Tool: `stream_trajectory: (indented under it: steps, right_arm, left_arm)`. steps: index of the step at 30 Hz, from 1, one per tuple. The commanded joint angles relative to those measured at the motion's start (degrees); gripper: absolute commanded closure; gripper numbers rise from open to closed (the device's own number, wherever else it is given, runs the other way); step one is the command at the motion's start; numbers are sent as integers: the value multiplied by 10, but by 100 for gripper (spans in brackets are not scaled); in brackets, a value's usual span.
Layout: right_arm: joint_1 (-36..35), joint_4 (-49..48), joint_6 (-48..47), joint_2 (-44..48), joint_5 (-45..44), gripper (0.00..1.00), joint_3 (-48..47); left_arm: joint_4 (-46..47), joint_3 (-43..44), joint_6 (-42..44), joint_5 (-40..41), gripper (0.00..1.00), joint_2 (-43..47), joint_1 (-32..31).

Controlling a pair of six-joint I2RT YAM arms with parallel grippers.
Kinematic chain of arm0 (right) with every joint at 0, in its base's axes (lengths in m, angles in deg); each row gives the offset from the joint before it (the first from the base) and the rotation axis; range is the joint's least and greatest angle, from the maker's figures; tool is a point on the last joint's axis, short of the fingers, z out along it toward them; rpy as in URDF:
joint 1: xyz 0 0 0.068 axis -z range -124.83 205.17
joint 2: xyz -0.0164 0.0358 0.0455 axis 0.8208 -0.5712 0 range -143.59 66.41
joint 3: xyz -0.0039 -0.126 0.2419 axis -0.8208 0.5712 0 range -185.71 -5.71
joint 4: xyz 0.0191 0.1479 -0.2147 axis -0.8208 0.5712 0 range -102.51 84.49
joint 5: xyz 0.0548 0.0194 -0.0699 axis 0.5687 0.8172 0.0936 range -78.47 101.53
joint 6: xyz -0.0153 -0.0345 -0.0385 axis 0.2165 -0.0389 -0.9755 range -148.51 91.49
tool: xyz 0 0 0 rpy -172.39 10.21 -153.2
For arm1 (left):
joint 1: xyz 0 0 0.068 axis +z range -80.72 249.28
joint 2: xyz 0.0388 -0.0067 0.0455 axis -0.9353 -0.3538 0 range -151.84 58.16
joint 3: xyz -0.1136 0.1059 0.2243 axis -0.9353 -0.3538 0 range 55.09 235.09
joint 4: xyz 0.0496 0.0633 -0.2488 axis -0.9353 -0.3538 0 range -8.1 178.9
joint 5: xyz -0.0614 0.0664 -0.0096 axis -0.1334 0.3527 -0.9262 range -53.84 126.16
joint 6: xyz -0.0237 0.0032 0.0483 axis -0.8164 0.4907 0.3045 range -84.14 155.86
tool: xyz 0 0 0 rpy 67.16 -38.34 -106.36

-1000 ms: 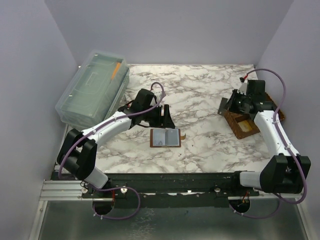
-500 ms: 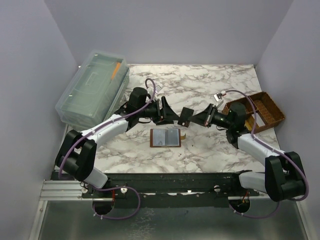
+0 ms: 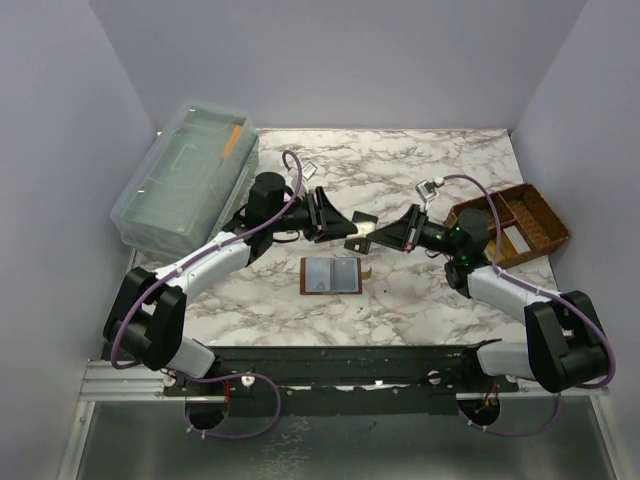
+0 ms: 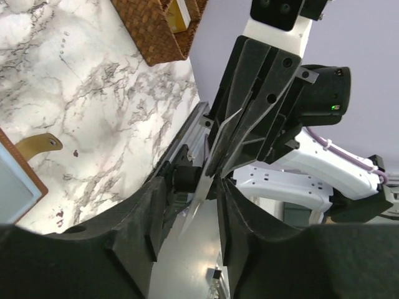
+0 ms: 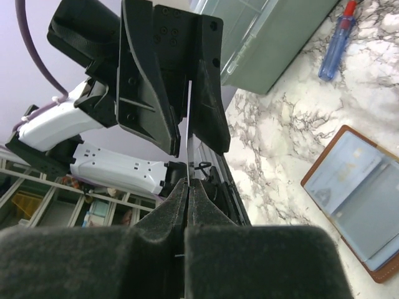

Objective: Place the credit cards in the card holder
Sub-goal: Pick up the credit card from the storage box, then insert the credit card into the card holder.

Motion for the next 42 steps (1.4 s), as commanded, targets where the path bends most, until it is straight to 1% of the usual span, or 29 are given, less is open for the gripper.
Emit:
stream_trajectory:
  steps: [1,2,6,7,8,10,11,12,15,18,20,21,23,25,27,29,32,36,38,42]
  right_arm:
    - [-9,-67,19,-13,18,100,17]
    - [-11,-69,20,-17,18,100,17]
    - [-19,-84,25,-26,10,100,22]
    - [-19,-73,19,-28,7,100,22]
    - [-19,-47,5,-27,-1,97,20]
    - [-19,21,-33,-22,-18,87,12]
    - [-20,57,-52,-19,-29,79,8]
    - [-20,98,-76,-18,-41,73,2]
    - [-20,192,-138,-24,-71,59,-13]
    - [-20,208,-161,-41,-77,55,-12]
    - [-22,210,-166,-64,-71,54,-17]
    - [-23,213,-171,-81,-66,55,-23]
    - [-32,214,-178,-113,-63,59,-35]
    - [-40,214,-181,-147,-67,70,-48]
    - [-46,212,-182,-180,-62,80,-62]
    - [-50,201,-182,-211,-63,85,-71]
    - [-53,200,-191,-247,-65,92,-88]
    - [-54,222,-211,-278,-82,96,-98]
    - [-54,243,-222,-291,-93,97,-105]
    - [-54,245,-229,-310,-99,97,-104]
  left_arm:
    - [26,0,1,-23,64,19,0]
    - [26,-1,1,-24,67,19,0]
    - [24,-5,6,-29,92,19,0]
    - [16,-7,17,-26,96,22,1]
    - [-4,-6,35,-20,100,25,1]
    - [-80,8,89,4,100,28,1]
    - [-125,19,121,20,100,28,1]
    - [-176,29,156,39,100,29,1]
    - [-289,47,238,63,100,22,17]
    - [-349,57,279,58,100,8,50]
    - [-361,54,294,52,100,-1,68]
    - [-362,52,299,46,100,-9,71]
    - [-362,52,302,34,100,-29,73]
    - [-362,54,303,24,100,-54,73]
    - [-361,54,303,34,100,-76,73]
    - [-358,56,303,49,100,-94,73]
    - [-343,55,302,51,100,-113,73]
    - [-321,48,294,41,100,-135,73]
    - [-313,42,291,40,100,-144,73]
    - [-302,33,290,27,100,-156,73]
